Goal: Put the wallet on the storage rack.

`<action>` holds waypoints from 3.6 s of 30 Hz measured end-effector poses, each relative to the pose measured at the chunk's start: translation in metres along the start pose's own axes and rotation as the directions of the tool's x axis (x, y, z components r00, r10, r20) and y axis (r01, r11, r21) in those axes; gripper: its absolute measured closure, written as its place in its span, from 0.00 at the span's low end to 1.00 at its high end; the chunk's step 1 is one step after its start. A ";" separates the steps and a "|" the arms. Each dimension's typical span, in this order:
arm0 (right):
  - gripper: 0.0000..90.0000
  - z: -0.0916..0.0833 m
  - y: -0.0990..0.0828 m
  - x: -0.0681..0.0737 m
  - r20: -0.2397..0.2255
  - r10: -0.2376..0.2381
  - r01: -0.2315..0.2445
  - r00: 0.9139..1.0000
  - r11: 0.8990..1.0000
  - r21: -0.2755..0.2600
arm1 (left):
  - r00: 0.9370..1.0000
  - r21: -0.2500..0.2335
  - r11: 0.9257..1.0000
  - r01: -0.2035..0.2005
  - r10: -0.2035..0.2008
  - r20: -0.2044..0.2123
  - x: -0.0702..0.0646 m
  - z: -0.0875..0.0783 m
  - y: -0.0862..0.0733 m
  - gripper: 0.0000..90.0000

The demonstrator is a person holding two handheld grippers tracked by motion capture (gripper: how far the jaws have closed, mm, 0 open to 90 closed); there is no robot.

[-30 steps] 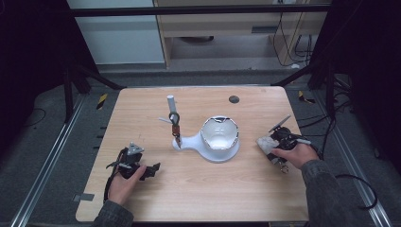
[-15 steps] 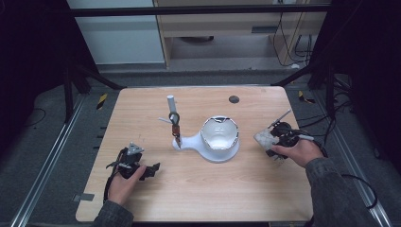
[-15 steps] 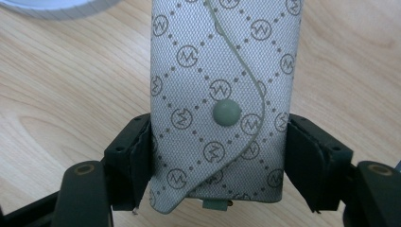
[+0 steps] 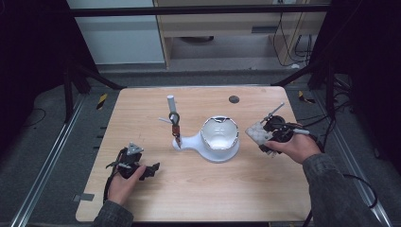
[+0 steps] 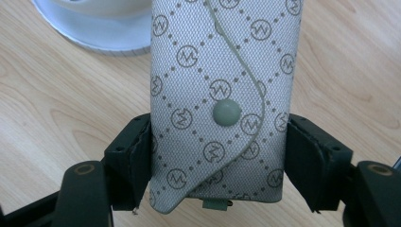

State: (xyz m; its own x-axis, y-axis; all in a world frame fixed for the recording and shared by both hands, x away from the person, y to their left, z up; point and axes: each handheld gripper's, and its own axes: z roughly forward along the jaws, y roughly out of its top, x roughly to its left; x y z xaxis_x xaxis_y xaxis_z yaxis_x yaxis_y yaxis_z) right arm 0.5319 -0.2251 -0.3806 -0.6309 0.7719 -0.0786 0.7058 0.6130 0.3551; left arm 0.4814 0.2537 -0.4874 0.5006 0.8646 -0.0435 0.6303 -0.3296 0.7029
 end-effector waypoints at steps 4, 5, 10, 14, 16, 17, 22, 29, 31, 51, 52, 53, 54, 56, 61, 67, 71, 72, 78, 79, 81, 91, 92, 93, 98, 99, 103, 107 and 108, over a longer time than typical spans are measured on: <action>0.34 -0.006 0.007 0.006 0.000 -0.028 0.028 1.000 1.000 -0.014 | 1.000 0.002 1.000 0.000 0.000 0.000 0.000 0.000 0.000 0.08; 0.34 -0.007 0.009 0.007 0.003 -0.038 0.038 0.999 0.999 -0.018 | 1.000 0.001 1.000 0.000 0.000 -0.001 0.000 0.000 0.000 0.08; 0.34 -0.015 0.019 0.014 -0.001 -0.062 0.062 0.998 0.998 -0.030 | 1.000 0.000 1.000 0.000 0.000 0.000 0.000 0.000 0.000 0.08; 0.34 -0.019 0.025 0.019 -0.004 -0.072 0.072 0.997 0.997 -0.039 | 1.000 0.000 1.000 0.002 -0.002 0.001 0.001 0.000 0.000 0.08; 0.34 -0.021 0.027 0.021 -0.003 -0.082 0.082 0.997 0.996 -0.041 | 1.000 0.003 1.000 0.004 -0.004 0.000 0.000 0.000 0.000 0.08; 0.34 -0.022 0.028 0.022 -0.005 -0.082 0.082 0.997 0.996 -0.043 | 1.000 0.004 1.000 0.004 -0.004 -0.001 0.001 0.000 0.000 0.08; 0.34 -0.024 0.034 0.028 -0.009 -0.098 0.097 0.995 0.994 -0.050 | 1.000 0.002 1.000 0.007 -0.007 -0.005 0.001 0.000 0.000 0.07; 0.34 -0.027 0.041 0.034 -0.013 -0.120 0.119 0.993 0.991 -0.061 | 1.000 0.001 1.000 0.005 -0.005 -0.005 0.002 0.000 0.000 0.07; 0.34 -0.027 0.043 0.036 -0.016 -0.121 0.120 0.993 0.991 -0.062 | 1.000 0.002 1.000 0.004 -0.004 -0.005 0.002 0.000 0.000 0.07; 0.34 -0.022 0.064 0.054 -0.038 -0.175 0.173 0.984 0.983 -0.068 | 1.000 0.000 1.000 0.005 -0.005 -0.004 0.002 0.000 0.000 0.07; 0.34 -0.021 0.065 0.055 -0.038 -0.175 0.173 0.984 0.983 -0.067 | 1.000 0.003 1.000 0.002 -0.002 -0.004 0.002 0.000 0.000 0.07; 0.34 -0.021 0.066 0.056 -0.039 -0.177 0.174 0.984 0.982 -0.067 | 1.000 0.003 1.000 0.001 -0.001 -0.004 0.002 0.000 0.000 0.07; 0.34 -0.021 0.066 0.056 -0.040 -0.178 0.175 0.983 0.982 -0.069 | 1.000 0.000 1.000 0.005 -0.005 -0.004 0.002 0.000 0.000 0.07; 0.34 -0.021 0.068 0.057 -0.042 -0.178 0.175 0.983 0.982 -0.068 | 1.000 0.000 1.000 0.005 -0.005 -0.004 0.002 0.000 0.000 0.07; 0.34 -0.019 0.070 0.060 -0.047 -0.186 0.183 0.981 0.981 -0.070 | 1.000 0.003 1.000 0.001 -0.001 -0.004 0.002 -0.001 0.000 0.07; 0.34 -0.017 0.072 0.062 -0.048 -0.190 0.187 0.981 0.980 -0.068 | 1.000 0.002 1.000 0.002 -0.001 -0.004 0.002 -0.001 0.000 0.07; 0.34 -0.017 0.073 0.063 -0.049 -0.197 0.193 0.979 0.979 -0.069 | 1.000 -0.001 1.000 0.005 -0.005 -0.004 0.002 0.000 0.000 0.07; 0.34 -0.017 0.074 0.063 -0.051 -0.194 0.191 0.980 0.979 -0.065 | 1.000 -0.001 1.000 0.004 -0.004 -0.004 0.001 0.000 0.000 0.07; 0.34 -0.015 0.075 0.065 -0.052 -0.199 0.196 0.979 0.979 -0.062 | 1.000 0.000 1.000 0.004 -0.004 -0.003 0.001 0.000 0.000 0.07; 0.34 -0.014 0.075 0.065 -0.052 -0.206 0.203 0.977 0.977 -0.063 | 1.000 0.000 1.000 0.004 -0.004 -0.003 0.001 0.000 0.000 0.07; 0.34 -0.013 0.076 0.065 -0.053 -0.208 0.205 0.977 0.977 -0.060 | 1.000 0.000 1.000 0.004 -0.004 -0.003 0.001 0.000 0.000 0.07; 0.34 -0.006 0.079 0.068 -0.061 -0.219 0.216 0.974 0.975 -0.043 | 1.000 0.001 1.000 0.003 -0.003 -0.001 0.001 0.000 0.000 0.07; 0.34 -0.005 0.079 0.068 -0.061 -0.220 0.218 0.974 0.975 -0.042 | 1.000 0.000 1.000 0.003 -0.003 -0.001 0.001 0.000 0.000 0.07; 0.34 -0.004 0.079 0.069 -0.064 -0.217 0.215 0.974 0.976 -0.040 | 1.000 0.000 1.000 0.003 -0.003 -0.001 0.001 0.000 0.000 0.07; 0.34 0.002 0.081 0.075 -0.068 -0.235 0.234 0.970 0.972 -0.028 | 1.000 0.002 1.000 0.002 -0.002 0.000 0.001 0.000 0.000 0.07; 0.34 0.003 0.082 0.076 -0.069 -0.235 0.233 0.970 0.972 -0.026 | 1.000 0.001 1.000 0.002 -0.002 0.000 0.001 0.000 0.000 0.07; 0.34 0.006 0.085 0.080 -0.076 -0.239 0.238 0.968 0.971 -0.022 | 1.000 0.003 1.000 0.001 -0.001 0.000 0.001 0.000 0.000 0.07; 0.34 0.010 0.088 0.083 -0.078 -0.254 0.253 0.964 0.967 -0.013 | 1.000 0.003 1.000 0.001 -0.001 0.000 0.001 0.000 0.000 0.07; 0.34 0.012 0.088 0.083 -0.078 -0.258 0.258 0.963 0.966 -0.011 | 1.000 0.003 1.000 0.001 -0.001 0.001 0.001 0.000 0.000 0.07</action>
State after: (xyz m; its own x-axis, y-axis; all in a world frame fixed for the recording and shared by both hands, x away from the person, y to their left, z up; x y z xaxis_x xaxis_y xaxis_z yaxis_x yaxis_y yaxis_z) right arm 0.5455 -0.1046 -0.3667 -0.8146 0.5722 -0.0947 0.5159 0.7894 0.3327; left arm 0.4819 0.2544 -0.4875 0.5006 0.8645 -0.0446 0.6325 -0.3301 0.7007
